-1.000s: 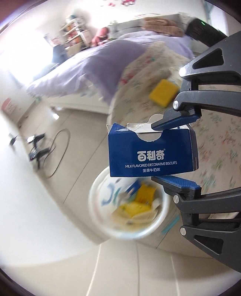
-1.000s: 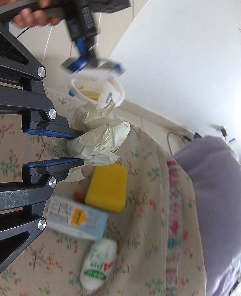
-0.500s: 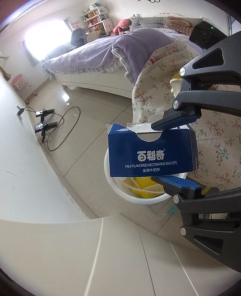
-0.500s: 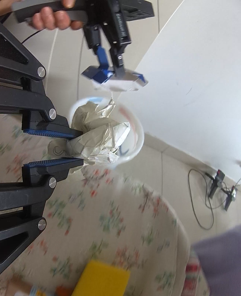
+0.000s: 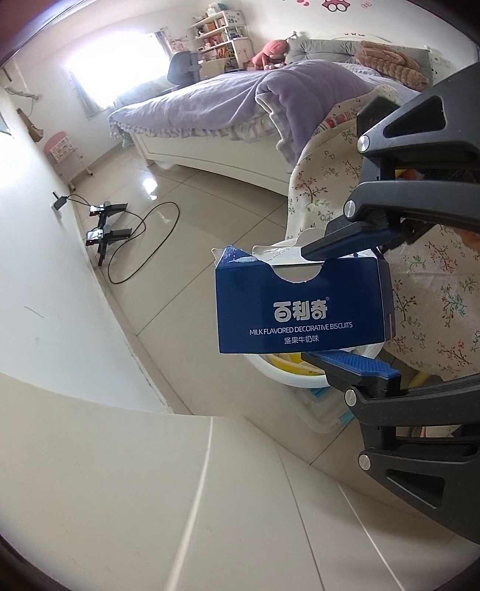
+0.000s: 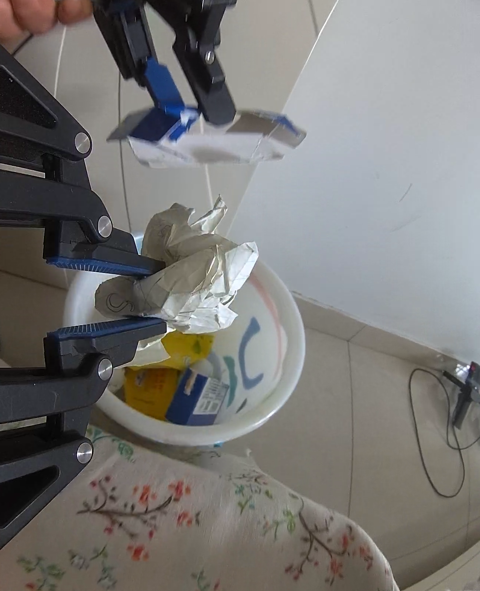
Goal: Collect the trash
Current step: 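Carry tissue and blue box over the wastebasket and open both grippers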
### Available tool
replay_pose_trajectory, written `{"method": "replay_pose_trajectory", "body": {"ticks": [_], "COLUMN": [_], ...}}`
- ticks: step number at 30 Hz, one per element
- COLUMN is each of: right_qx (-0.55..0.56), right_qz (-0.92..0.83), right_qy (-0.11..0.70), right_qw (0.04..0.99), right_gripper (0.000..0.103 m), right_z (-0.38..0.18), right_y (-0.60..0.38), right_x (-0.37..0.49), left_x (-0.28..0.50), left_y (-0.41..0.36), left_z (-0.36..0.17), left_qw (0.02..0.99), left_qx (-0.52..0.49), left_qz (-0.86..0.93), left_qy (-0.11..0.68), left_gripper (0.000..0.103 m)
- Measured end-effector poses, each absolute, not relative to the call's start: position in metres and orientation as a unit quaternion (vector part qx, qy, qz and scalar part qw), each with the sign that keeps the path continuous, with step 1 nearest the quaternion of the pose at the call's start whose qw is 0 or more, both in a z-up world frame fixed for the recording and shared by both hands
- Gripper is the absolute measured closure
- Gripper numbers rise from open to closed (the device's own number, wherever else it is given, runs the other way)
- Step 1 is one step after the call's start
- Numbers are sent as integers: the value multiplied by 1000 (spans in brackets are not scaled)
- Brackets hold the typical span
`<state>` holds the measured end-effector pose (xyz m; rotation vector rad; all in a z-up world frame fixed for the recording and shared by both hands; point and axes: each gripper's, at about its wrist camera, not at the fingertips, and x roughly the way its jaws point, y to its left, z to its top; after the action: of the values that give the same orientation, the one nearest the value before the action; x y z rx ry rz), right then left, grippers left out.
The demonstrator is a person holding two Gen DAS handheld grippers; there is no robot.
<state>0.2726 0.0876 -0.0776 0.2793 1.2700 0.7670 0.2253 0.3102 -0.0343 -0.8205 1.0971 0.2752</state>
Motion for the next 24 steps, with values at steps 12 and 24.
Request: {"method": "replay_pose_trajectory", "body": {"ticks": [12, 24], "right_qx": [134, 117], "right_qz": [299, 266], "right_qy": [588, 531], "right_qw": [740, 796], "right_gripper": [46, 33], "right_z": [-76, 30], "right_y": [56, -69], "right_x": [288, 289], "left_x": [258, 269], "left_y": [281, 257], "left_z": [-63, -58], "left_qw": [752, 755], "left_qx": [-335, -314], "left_qz": [114, 154], "left_qy": [557, 555], "left_gripper": [51, 38]}}
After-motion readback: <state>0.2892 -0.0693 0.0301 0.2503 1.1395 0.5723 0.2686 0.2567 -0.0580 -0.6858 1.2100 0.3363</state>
